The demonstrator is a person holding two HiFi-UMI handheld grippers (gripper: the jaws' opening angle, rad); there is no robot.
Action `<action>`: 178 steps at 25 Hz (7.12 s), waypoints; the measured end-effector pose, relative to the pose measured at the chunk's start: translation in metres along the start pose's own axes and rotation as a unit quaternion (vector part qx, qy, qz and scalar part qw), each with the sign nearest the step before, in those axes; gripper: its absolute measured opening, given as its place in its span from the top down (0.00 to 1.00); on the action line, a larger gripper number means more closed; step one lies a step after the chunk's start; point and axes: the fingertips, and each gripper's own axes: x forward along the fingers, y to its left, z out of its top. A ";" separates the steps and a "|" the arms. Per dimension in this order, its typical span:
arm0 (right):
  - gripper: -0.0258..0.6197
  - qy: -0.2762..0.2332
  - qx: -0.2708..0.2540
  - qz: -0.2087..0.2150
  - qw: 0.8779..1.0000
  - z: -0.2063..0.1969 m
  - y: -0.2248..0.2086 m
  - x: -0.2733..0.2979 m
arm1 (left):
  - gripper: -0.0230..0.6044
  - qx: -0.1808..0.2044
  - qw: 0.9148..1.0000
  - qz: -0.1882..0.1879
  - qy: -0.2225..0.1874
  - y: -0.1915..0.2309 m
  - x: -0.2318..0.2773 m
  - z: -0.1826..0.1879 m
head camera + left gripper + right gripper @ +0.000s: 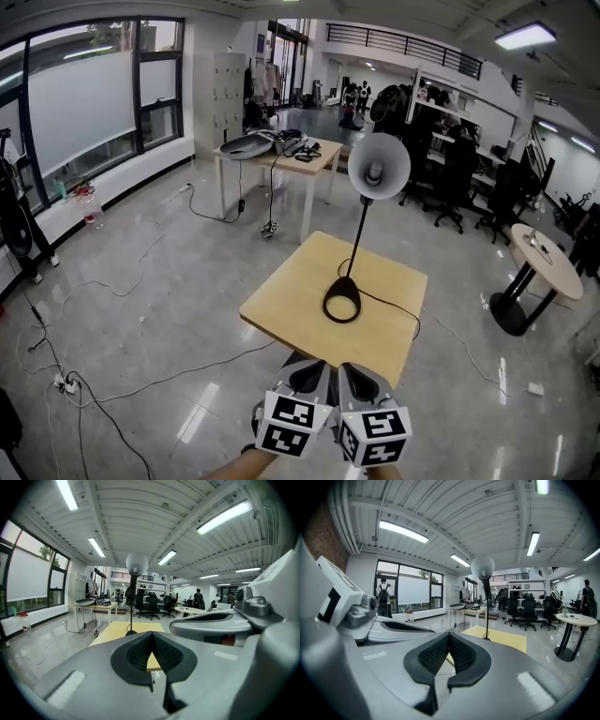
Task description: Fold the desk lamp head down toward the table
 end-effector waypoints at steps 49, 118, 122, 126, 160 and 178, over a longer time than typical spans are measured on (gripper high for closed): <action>0.96 -0.031 -0.090 -0.001 0.995 0.101 -0.205 0.116 | 0.94 0.045 0.998 -0.041 0.006 -0.010 0.235 0.117; 0.78 0.153 -0.588 -0.300 0.736 0.580 -0.090 0.787 | 0.94 0.071 0.926 -0.367 -0.047 0.697 0.487 0.325; 0.79 0.152 -0.589 -0.317 0.728 0.558 -0.095 0.812 | 0.94 0.074 0.925 -0.369 -0.044 0.719 0.510 0.300; 0.78 0.149 -0.590 -0.329 0.722 0.558 -0.102 0.817 | 0.94 0.074 0.924 -0.372 -0.045 0.722 0.520 0.303; 0.78 0.097 -0.565 -0.453 0.683 0.506 -0.101 0.818 | 0.94 0.033 0.928 -0.368 -0.045 0.728 0.567 0.295; 0.85 0.096 -0.546 -0.466 0.690 0.432 -0.088 0.811 | 0.94 0.030 0.931 -0.362 -0.032 0.732 0.564 0.264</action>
